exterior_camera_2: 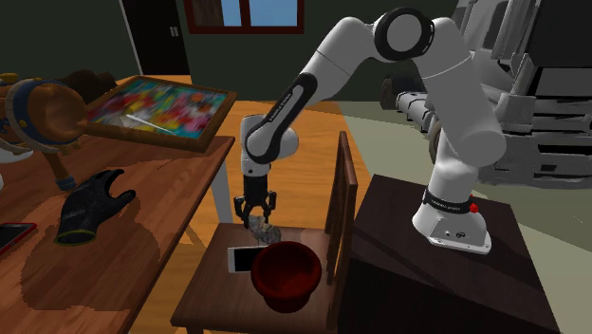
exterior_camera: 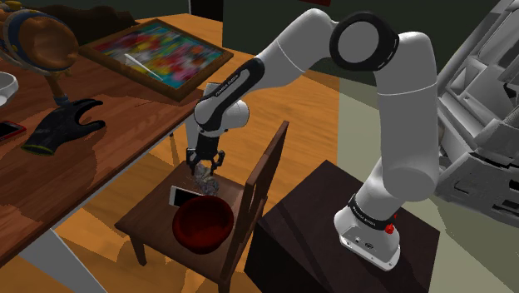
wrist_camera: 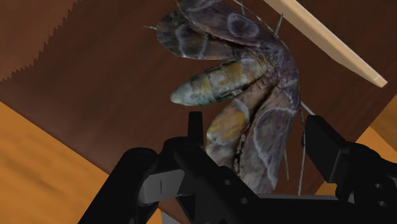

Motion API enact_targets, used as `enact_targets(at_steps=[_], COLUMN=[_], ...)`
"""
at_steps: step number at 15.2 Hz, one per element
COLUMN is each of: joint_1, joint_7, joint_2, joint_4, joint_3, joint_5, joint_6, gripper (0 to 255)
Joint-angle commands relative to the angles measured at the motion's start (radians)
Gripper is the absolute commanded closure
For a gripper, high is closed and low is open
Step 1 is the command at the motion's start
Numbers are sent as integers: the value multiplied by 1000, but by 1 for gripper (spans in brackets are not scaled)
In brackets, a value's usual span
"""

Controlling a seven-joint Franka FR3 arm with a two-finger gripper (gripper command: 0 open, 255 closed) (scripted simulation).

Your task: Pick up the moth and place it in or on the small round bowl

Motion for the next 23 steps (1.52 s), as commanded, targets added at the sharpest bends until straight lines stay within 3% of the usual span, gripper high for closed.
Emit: enact_targets(at_steps=[1, 19, 23], joint_1=[-2, -11, 17], joint_7=[6, 68, 87], joint_2=[-28, -208, -309], joint_4=[-9, -11, -160], joint_3=[0, -2, 35], joint_5=[-1, -16, 30], joint_6=[-19, -190, -126], gripper=[255, 255, 255])
